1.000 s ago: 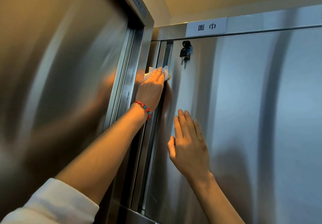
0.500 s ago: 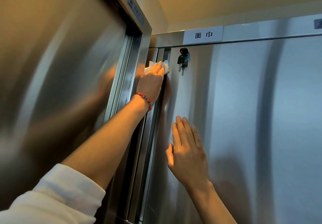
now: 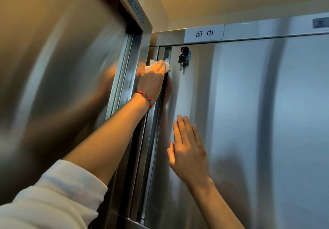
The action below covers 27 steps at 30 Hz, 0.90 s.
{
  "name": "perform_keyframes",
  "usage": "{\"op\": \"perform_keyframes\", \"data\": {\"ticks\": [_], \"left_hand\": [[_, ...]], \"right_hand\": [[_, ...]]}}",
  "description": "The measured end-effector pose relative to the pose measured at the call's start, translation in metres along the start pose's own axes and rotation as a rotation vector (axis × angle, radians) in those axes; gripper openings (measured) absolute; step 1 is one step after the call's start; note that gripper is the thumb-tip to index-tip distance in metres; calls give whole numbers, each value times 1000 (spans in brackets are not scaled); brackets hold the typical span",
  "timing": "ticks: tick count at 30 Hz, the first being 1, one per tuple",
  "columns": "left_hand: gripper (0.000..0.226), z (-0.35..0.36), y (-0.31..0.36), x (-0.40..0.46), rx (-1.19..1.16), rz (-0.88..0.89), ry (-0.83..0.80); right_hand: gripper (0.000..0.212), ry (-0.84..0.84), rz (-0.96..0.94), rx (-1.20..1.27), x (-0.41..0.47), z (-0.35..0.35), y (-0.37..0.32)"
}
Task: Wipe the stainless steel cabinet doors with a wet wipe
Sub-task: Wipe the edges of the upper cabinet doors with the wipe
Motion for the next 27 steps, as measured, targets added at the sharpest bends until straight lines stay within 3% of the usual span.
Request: {"op": "perform_keyframes", "data": {"ticks": [27], "left_hand": [[50, -3, -1, 8, 22, 9, 2]], "right_hand": [[58, 3, -3, -3, 0, -4, -1]]}}
Point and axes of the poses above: each hand's wrist, its own x-axis towards the middle knuckle, its own z-axis out of the palm, y = z × x, the point moved 8 cm from there along x, towards the middle knuckle, and after that the axes turned 5 degrees about -x, right-handed, at the moved point
